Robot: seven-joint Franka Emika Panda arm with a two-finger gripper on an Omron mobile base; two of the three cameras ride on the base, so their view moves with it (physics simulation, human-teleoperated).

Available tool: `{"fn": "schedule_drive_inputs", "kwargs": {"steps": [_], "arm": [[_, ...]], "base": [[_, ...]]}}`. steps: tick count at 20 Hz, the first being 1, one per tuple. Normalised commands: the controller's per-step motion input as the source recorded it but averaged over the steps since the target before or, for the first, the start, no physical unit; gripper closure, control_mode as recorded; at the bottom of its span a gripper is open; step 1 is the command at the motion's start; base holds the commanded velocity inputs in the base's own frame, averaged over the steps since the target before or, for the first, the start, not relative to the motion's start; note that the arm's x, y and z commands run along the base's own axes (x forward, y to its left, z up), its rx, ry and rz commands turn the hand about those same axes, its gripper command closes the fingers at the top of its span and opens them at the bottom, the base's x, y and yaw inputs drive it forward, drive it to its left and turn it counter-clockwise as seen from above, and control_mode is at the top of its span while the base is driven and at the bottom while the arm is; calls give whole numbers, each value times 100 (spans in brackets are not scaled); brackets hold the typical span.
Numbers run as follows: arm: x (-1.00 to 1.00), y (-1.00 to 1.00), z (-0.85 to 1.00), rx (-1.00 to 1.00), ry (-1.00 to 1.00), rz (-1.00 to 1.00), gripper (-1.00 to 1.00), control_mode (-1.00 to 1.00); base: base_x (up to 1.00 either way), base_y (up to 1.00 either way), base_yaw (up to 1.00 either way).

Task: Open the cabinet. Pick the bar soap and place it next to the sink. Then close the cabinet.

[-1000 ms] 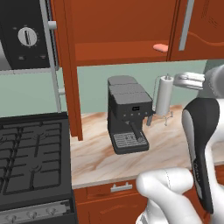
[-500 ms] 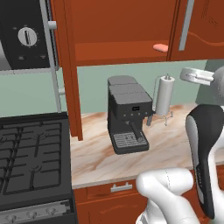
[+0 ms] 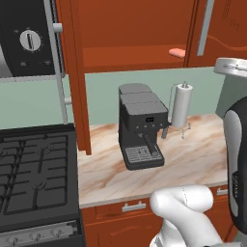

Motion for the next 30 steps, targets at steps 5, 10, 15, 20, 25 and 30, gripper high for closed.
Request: {"fn": "schedule_drive_inputs", "kwargs": {"steps": [5,10,15,20,25,30], "arm": [[0,-2,-6,0,-5,0,-100,-100],[35,-39,0,8,3,1,-100,-100],[32,-41,5,10,6,2,-100,-100],[37,-10,0,3,11,6,-100,-100],[38,-2,0,3,1,5,-100,-100],[44,-1,-6,8,0,4,-100,-100]], "base": [[0,0,0],[0,0,0],[0,0,0],[0,0,0],[0,0,0],[0,0,0]]}}
